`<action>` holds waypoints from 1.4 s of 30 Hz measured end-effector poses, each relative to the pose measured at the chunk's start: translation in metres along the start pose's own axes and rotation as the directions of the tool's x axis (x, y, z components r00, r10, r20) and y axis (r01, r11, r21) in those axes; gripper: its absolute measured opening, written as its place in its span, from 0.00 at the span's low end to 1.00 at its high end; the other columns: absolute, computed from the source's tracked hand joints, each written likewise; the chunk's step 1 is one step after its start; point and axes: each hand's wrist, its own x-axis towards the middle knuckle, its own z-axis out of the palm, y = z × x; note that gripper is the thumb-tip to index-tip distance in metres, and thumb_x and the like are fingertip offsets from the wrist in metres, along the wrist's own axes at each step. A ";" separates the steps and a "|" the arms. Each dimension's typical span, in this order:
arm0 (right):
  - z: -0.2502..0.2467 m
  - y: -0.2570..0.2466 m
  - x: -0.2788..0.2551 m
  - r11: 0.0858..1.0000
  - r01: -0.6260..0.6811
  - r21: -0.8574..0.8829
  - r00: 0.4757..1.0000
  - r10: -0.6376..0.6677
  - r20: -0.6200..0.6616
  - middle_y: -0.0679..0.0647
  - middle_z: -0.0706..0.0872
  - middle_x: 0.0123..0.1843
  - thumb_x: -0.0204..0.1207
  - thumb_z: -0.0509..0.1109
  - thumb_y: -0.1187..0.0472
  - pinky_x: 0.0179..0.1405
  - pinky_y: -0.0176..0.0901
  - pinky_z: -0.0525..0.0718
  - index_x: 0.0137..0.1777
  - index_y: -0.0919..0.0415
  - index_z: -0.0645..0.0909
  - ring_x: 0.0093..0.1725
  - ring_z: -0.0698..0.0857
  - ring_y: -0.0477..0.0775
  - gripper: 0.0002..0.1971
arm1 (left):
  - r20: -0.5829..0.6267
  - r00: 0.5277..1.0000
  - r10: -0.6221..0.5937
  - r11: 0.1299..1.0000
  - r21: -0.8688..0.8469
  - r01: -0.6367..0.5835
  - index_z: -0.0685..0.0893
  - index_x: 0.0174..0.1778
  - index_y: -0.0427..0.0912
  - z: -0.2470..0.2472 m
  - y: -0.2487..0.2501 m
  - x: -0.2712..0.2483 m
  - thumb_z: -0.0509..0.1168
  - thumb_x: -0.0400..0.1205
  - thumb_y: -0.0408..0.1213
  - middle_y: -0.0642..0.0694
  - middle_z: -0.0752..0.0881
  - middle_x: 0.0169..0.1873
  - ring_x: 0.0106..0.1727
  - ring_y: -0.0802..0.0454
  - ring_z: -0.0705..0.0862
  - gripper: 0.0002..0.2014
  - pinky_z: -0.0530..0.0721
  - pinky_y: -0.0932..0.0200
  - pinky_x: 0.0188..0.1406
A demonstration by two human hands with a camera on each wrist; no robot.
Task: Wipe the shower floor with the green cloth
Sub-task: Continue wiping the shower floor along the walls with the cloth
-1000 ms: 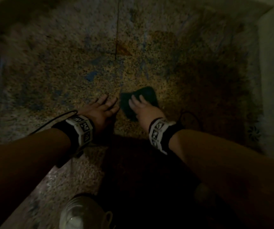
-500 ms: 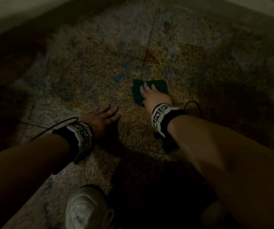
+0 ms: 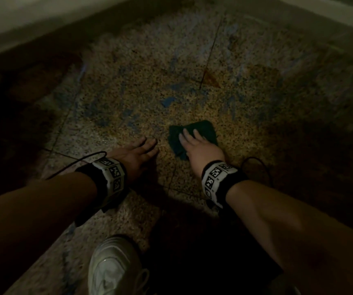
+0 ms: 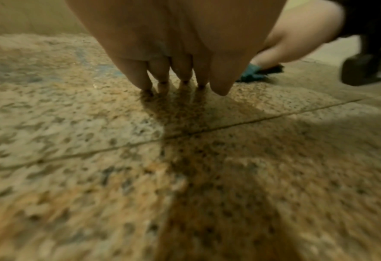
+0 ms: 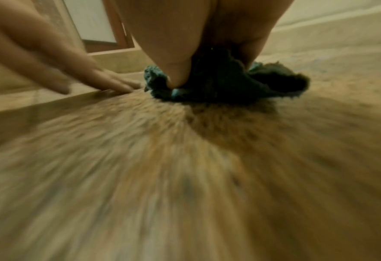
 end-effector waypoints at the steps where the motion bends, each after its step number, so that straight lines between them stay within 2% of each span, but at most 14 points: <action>1: -0.004 -0.002 0.005 1.000 -0.007 0.016 1.000 0.008 -0.022 0.46 0.36 0.85 0.85 0.48 0.75 0.81 0.47 0.49 0.84 0.51 0.39 0.84 0.40 0.54 0.34 | 0.003 1.000 0.005 1.000 -0.007 -0.005 0.38 0.83 0.52 0.000 -0.001 0.000 0.47 0.89 0.47 0.52 0.34 0.82 0.83 0.47 0.36 0.30 0.54 0.55 0.80; 6: -0.042 -0.013 0.044 0.984 -0.119 0.134 0.993 0.115 0.038 0.48 0.36 0.85 0.84 0.50 0.76 0.80 0.52 0.57 0.84 0.53 0.39 0.84 0.40 0.57 0.35 | 0.011 1.000 0.013 0.998 -0.067 -0.013 0.38 0.83 0.54 0.003 -0.004 0.001 0.50 0.88 0.45 0.54 0.33 0.81 0.82 0.49 0.34 0.32 0.56 0.49 0.80; 9: -0.053 -0.015 0.056 0.972 -0.149 0.182 0.988 0.141 0.057 0.50 0.37 0.85 0.85 0.52 0.75 0.79 0.57 0.60 0.84 0.53 0.40 0.84 0.40 0.59 0.35 | -0.007 1.000 0.025 0.998 -0.058 -0.026 0.37 0.83 0.54 0.005 -0.006 0.001 0.51 0.88 0.42 0.54 0.32 0.81 0.82 0.49 0.35 0.33 0.58 0.52 0.80; 11: -0.049 -0.015 0.050 0.975 -0.128 0.182 0.991 0.122 0.045 0.50 0.37 0.85 0.85 0.51 0.74 0.79 0.55 0.59 0.85 0.53 0.41 0.84 0.41 0.59 0.34 | -0.013 0.999 0.037 0.998 -0.046 -0.037 0.37 0.82 0.54 0.004 -0.007 0.000 0.51 0.88 0.41 0.53 0.32 0.81 0.83 0.49 0.35 0.33 0.61 0.51 0.79; 13: -0.034 -0.016 0.036 0.993 -0.063 0.099 0.998 0.062 0.006 0.49 0.38 0.85 0.85 0.50 0.73 0.79 0.51 0.59 0.84 0.53 0.40 0.84 0.41 0.58 0.33 | -0.025 0.999 0.043 0.998 -0.033 -0.044 0.36 0.82 0.54 0.006 -0.009 0.001 0.51 0.88 0.42 0.52 0.32 0.81 0.83 0.49 0.35 0.33 0.63 0.52 0.78; 16: -0.007 -0.021 0.016 0.998 0.069 -0.008 0.998 -0.069 -0.012 0.47 0.38 0.85 0.85 0.48 0.73 0.79 0.46 0.59 0.84 0.51 0.39 0.84 0.41 0.54 0.33 | -0.034 0.998 0.045 0.999 -0.027 -0.046 0.36 0.82 0.53 0.008 -0.008 0.001 0.50 0.88 0.42 0.51 0.32 0.81 0.83 0.49 0.36 0.33 0.61 0.56 0.79; 19: -0.003 -0.022 0.014 0.996 0.086 0.018 0.995 -0.085 -0.043 0.44 0.38 0.85 0.85 0.50 0.74 0.78 0.44 0.60 0.84 0.49 0.40 0.84 0.41 0.51 0.35 | -0.046 0.998 0.051 0.998 -0.034 -0.052 0.37 0.82 0.54 0.008 -0.009 0.001 0.50 0.88 0.43 0.52 0.34 0.82 0.83 0.49 0.36 0.32 0.58 0.56 0.80; 22: -0.012 -0.025 0.018 0.981 0.043 0.189 0.995 -0.024 -0.098 0.46 0.41 0.86 0.86 0.48 0.71 0.77 0.42 0.59 0.85 0.51 0.44 0.84 0.43 0.49 0.31 | -0.049 0.995 0.086 0.996 0.005 -0.085 0.39 0.83 0.51 0.005 -0.013 0.003 0.52 0.88 0.42 0.50 0.35 0.82 0.83 0.49 0.38 0.33 0.50 0.59 0.81; 26: -0.033 -0.033 0.027 0.861 -0.070 0.504 0.957 0.200 -0.209 0.48 0.47 0.86 0.88 0.47 0.65 0.77 0.42 0.58 0.85 0.54 0.49 0.84 0.49 0.50 0.26 | -0.016 0.995 0.096 0.994 0.055 -0.095 0.39 0.83 0.48 -0.001 -0.017 0.006 0.52 0.88 0.42 0.48 0.35 0.82 0.83 0.49 0.39 0.33 0.46 0.60 0.80; 28: -0.042 -0.035 0.037 0.824 -0.094 0.559 0.941 0.256 -0.220 0.50 0.46 0.86 0.88 0.47 0.65 0.79 0.46 0.56 0.85 0.55 0.48 0.84 0.49 0.53 0.26 | -0.017 0.995 0.096 0.995 0.020 -0.096 0.41 0.83 0.49 -0.002 -0.017 0.007 0.52 0.87 0.42 0.49 0.36 0.82 0.83 0.50 0.40 0.32 0.46 0.60 0.81; 30: -0.047 -0.038 0.047 0.876 -0.096 0.474 0.952 0.220 -0.214 0.52 0.46 0.86 0.88 0.48 0.66 0.80 0.49 0.54 0.85 0.56 0.47 0.84 0.48 0.58 0.27 | -0.039 0.995 0.095 0.995 -0.014 -0.096 0.42 0.84 0.49 -0.001 -0.015 0.007 0.51 0.88 0.43 0.49 0.37 0.82 0.83 0.50 0.40 0.32 0.47 0.59 0.81; 34: -0.048 -0.040 0.059 0.985 -0.102 0.136 0.988 0.116 -0.100 0.50 0.40 0.86 0.86 0.48 0.71 0.79 0.53 0.58 0.85 0.51 0.41 0.84 0.42 0.61 0.32 | -0.061 0.994 0.092 0.993 -0.073 -0.096 0.44 0.84 0.49 -0.002 -0.014 0.006 0.49 0.89 0.42 0.51 0.38 0.82 0.83 0.51 0.40 0.29 0.45 0.62 0.79; 38: -0.029 -0.051 0.043 0.999 0.032 -0.032 0.999 -0.032 0.002 0.45 0.37 0.85 0.83 0.47 0.76 0.76 0.52 0.66 0.84 0.48 0.38 0.84 0.41 0.59 0.36 | -0.101 0.988 0.119 0.985 -0.112 -0.130 0.53 0.83 0.53 -0.007 -0.028 0.002 0.49 0.89 0.43 0.55 0.46 0.83 0.83 0.57 0.46 0.25 0.49 0.65 0.78; 42: -0.015 -0.062 0.027 0.992 0.108 -0.062 0.994 -0.107 0.019 0.44 0.35 0.84 0.83 0.48 0.77 0.75 0.50 0.69 0.84 0.47 0.36 0.84 0.40 0.57 0.38 | -0.094 0.991 0.100 0.987 -0.112 -0.111 0.59 0.81 0.59 -0.004 -0.042 -0.009 0.51 0.88 0.44 0.62 0.51 0.82 0.82 0.63 0.50 0.23 0.55 0.67 0.76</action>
